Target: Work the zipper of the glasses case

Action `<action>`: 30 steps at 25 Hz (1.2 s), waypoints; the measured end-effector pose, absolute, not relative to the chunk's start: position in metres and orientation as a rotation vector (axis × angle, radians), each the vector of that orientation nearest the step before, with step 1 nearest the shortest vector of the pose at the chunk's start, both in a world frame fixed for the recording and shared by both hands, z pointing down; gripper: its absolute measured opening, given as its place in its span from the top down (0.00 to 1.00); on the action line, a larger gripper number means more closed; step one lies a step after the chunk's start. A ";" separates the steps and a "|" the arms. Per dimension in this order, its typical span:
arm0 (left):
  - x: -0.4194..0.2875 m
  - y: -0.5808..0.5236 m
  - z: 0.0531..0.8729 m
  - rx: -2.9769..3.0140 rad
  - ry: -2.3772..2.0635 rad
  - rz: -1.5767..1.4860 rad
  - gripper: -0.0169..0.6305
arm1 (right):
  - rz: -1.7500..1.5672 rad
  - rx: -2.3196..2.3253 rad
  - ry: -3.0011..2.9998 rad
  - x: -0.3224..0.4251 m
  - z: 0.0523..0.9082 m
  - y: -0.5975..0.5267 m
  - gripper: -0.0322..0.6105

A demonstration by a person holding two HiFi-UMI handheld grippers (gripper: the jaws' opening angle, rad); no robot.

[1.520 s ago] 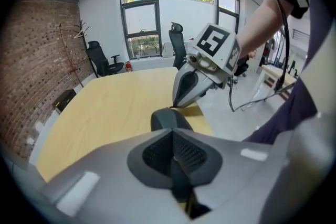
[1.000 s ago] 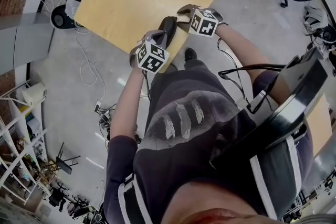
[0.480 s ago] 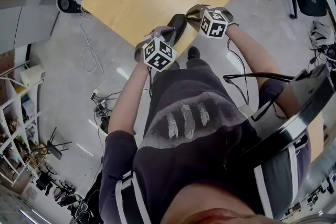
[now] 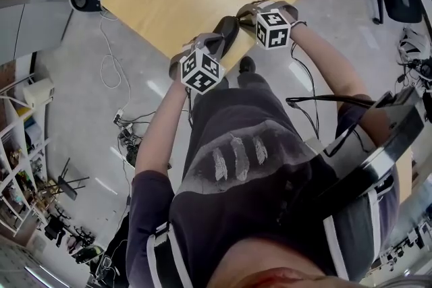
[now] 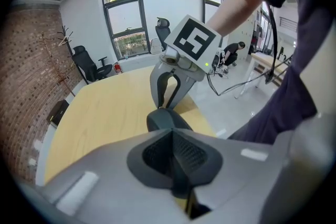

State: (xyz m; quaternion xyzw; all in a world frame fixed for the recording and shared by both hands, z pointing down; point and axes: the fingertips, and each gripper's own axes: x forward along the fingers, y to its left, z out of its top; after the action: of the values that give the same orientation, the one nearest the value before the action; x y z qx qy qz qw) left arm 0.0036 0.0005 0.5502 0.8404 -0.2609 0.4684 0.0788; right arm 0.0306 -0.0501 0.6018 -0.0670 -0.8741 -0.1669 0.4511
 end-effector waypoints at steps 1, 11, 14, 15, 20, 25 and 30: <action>0.004 0.001 0.550 2.513 -0.784 1.398 0.98 | -0.401 -0.158 -2.168 0.031 0.601 -0.050 0.88; 0.004 0.004 0.550 2.505 -0.777 1.380 0.97 | -0.632 -0.125 -2.044 0.032 0.602 -0.047 0.90; 0.003 0.004 0.550 2.498 -0.782 1.380 0.97 | -0.675 -0.145 -2.011 0.034 0.599 -0.047 0.90; 0.003 0.003 0.550 2.493 -0.788 1.378 0.97 | -0.681 -0.159 -1.995 0.035 0.598 -0.046 0.90; 0.003 0.001 0.549 2.471 -0.805 1.391 0.97 | -0.444 -0.204 -1.979 0.037 0.592 -0.045 0.91; 0.002 0.001 0.550 2.466 -0.802 1.380 0.97 | -0.298 -0.145 -2.078 0.036 0.593 -0.048 0.89; 0.002 0.001 0.552 2.479 -0.777 1.393 0.97 | -0.348 -0.070 -2.135 0.037 0.586 -0.050 0.86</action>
State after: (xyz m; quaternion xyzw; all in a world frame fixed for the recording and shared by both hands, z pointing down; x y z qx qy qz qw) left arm 0.0015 0.0012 0.5519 0.8370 -0.2623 0.4705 0.0967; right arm 0.0372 -0.0496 0.5865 -0.0286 -0.8710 -0.1421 0.4693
